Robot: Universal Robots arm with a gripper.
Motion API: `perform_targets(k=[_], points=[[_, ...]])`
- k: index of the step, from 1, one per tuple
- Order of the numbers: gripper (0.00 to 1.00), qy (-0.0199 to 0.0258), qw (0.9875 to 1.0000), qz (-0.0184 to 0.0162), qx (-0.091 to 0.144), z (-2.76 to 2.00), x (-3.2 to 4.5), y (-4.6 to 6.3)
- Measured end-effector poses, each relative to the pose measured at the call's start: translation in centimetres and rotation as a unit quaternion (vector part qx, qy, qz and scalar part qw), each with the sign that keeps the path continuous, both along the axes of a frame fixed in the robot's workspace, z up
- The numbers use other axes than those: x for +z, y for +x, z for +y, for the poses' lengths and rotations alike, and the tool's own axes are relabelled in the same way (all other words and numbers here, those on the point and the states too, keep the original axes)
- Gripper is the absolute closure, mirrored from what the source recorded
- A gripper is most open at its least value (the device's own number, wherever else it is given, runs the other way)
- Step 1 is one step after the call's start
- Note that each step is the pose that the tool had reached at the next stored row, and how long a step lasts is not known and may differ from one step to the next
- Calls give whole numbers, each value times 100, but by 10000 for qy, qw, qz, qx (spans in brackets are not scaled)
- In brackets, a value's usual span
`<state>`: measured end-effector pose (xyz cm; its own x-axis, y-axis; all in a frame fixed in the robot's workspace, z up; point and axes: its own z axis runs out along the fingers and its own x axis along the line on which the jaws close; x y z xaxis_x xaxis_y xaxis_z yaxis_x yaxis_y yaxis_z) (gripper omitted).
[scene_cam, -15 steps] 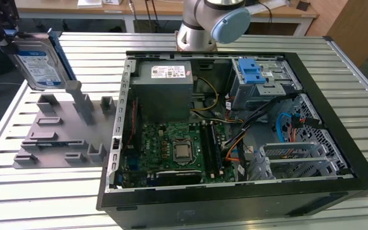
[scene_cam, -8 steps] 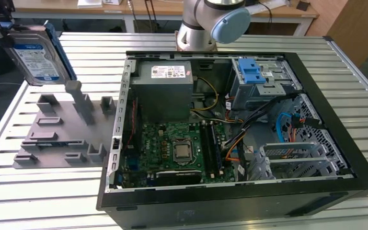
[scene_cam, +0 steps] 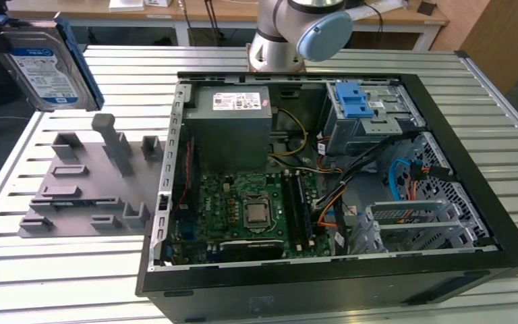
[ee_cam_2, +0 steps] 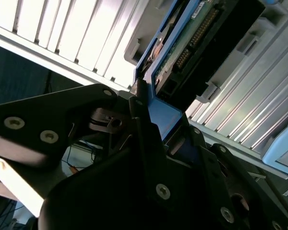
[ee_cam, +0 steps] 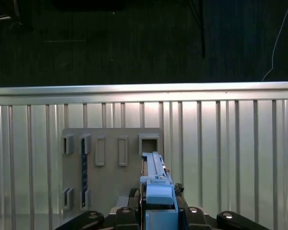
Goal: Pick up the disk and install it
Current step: 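Pick up the disk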
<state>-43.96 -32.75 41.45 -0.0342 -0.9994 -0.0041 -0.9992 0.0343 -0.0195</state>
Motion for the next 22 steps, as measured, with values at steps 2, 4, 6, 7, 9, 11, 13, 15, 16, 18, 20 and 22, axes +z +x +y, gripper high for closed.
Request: perform_targets(k=[2,4,6,7,9,11,13,15,16,18,20,22], points=[[64,0,10000,-2,0,0,56,0],[64,0,10000,-5,0,0,109,0],[64,0,10000,-8,0,0,161,0],[64,0,10000,-9,0,0,188,0],[64,0,10000,-12,0,0,240,0],[64,0,10000,-14,0,0,302,0],[64,0,10000,-17,0,0,358,0],[64,0,10000,-19,0,0,415,0],[64,0,10000,-20,0,0,447,0],[64,0,10000,-22,0,0,509,0],[64,0,10000,-24,0,0,568,0],[64,0,10000,-26,0,0,626,0]])
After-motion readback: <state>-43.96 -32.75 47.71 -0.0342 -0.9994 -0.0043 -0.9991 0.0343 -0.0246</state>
